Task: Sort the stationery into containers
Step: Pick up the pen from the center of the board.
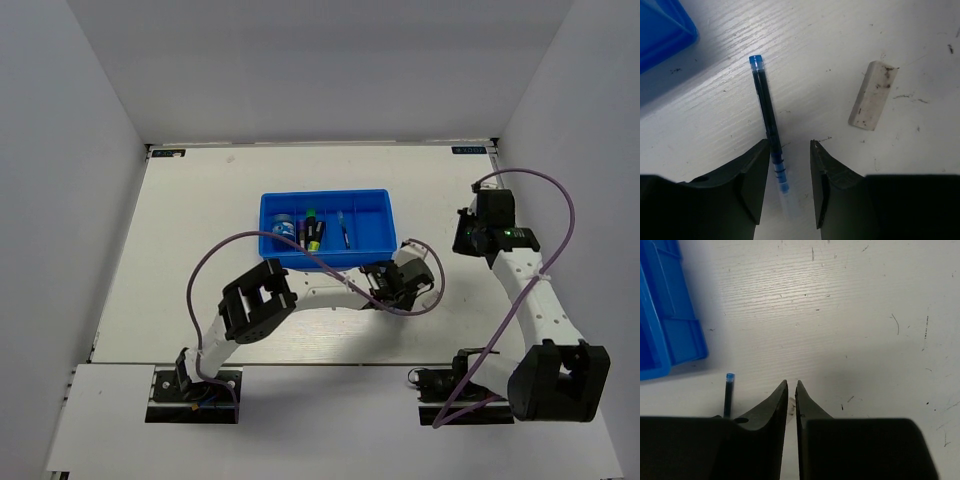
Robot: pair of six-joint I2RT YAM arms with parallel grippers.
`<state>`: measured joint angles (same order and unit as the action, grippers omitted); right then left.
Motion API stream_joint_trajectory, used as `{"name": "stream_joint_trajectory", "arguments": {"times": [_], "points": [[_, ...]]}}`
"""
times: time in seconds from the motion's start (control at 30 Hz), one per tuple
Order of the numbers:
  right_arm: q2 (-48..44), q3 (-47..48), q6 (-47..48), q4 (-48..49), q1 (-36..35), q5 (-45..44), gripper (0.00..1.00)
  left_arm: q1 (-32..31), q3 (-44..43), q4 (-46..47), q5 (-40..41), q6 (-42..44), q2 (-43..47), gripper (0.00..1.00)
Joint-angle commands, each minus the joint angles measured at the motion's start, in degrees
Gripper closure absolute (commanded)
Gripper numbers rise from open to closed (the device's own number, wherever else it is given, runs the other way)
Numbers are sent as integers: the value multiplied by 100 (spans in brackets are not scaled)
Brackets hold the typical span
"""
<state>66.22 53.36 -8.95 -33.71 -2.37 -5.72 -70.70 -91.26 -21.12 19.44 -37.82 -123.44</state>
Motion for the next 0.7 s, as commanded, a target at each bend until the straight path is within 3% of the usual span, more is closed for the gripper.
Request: {"name": "stream_joint_trajectory", "arguments": {"times": [0.0, 0.33, 0.53, 0.63, 0.67], "points": [[-205, -72, -133, 49, 140, 352, 86, -58, -374, -463, 437, -23, -93, 52], [-302, -98, -221, 32, 571, 844, 86, -32, -419, -840, 842, -6, -400, 64], [-381, -107, -221, -47, 764, 1089, 84, -76, -471, -1121, 851, -32, -620, 91], [-390, -116, -213, -117, 861, 1353, 77, -111, -410, -1245, 895, 73, -542, 99], [-381, -116, -151, -153, 913, 1415, 66, -111, -384, -1271, 921, 186, -437, 99]]}}
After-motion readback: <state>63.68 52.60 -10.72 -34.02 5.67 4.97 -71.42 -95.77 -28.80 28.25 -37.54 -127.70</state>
